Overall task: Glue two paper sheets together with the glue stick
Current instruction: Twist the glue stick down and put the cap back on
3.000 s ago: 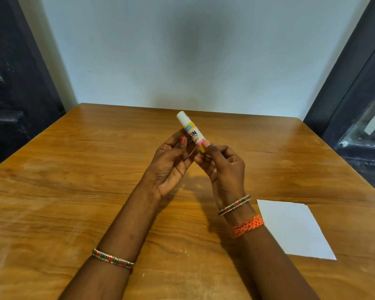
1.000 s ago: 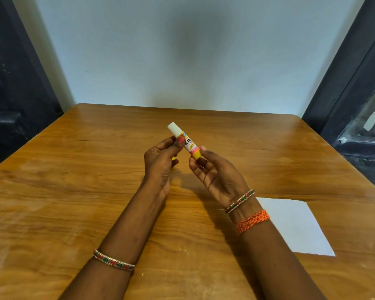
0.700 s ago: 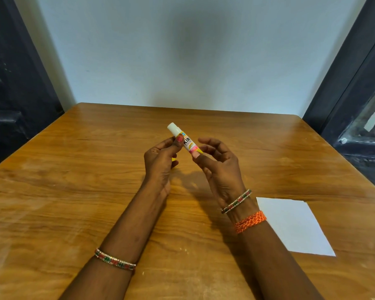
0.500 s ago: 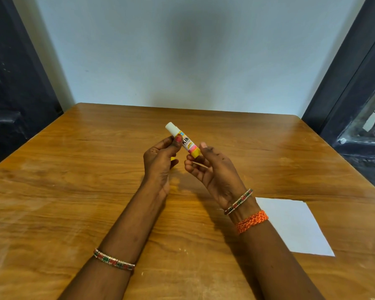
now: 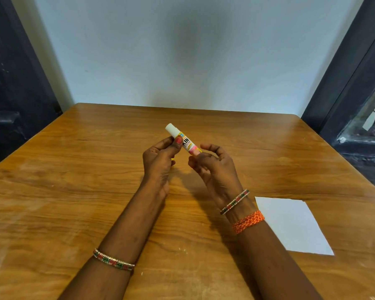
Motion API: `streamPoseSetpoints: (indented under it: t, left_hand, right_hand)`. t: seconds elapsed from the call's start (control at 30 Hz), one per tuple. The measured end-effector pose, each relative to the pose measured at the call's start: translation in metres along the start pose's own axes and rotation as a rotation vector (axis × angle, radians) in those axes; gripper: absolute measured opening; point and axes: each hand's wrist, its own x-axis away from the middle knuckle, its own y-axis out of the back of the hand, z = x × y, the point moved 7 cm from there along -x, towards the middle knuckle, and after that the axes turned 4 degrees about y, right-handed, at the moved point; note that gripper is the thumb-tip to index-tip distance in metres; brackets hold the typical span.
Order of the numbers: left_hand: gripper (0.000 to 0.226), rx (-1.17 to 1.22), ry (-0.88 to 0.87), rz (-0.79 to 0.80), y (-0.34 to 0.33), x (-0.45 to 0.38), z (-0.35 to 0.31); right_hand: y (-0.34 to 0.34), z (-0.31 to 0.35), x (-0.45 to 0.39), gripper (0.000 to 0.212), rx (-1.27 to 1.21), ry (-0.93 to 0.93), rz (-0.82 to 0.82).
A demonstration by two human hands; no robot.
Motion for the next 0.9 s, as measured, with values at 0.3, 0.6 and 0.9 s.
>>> streamPoseSetpoints:
  t: [0.3,0.6,0.9]
  left_hand:
    - [0.014,-0.01,-0.007,-0.02,0.0,0.003,-0.001]
    - [0.028,-0.337,-0.308,-0.076,0.014,0.003,-0.037]
    - [0.031,-0.881,-0.598,-0.232,0.059,-0.006,-0.064]
  right_hand:
    - [0.002,-0.005,0.002,0.043,-0.047,-0.068,-0.04]
    - [-0.018,0.011,0.013,0.097,1.278,0.542,-0.006]
    - [-0.014,-0.021,-0.012,0.04,1.389,0.347,0.11]
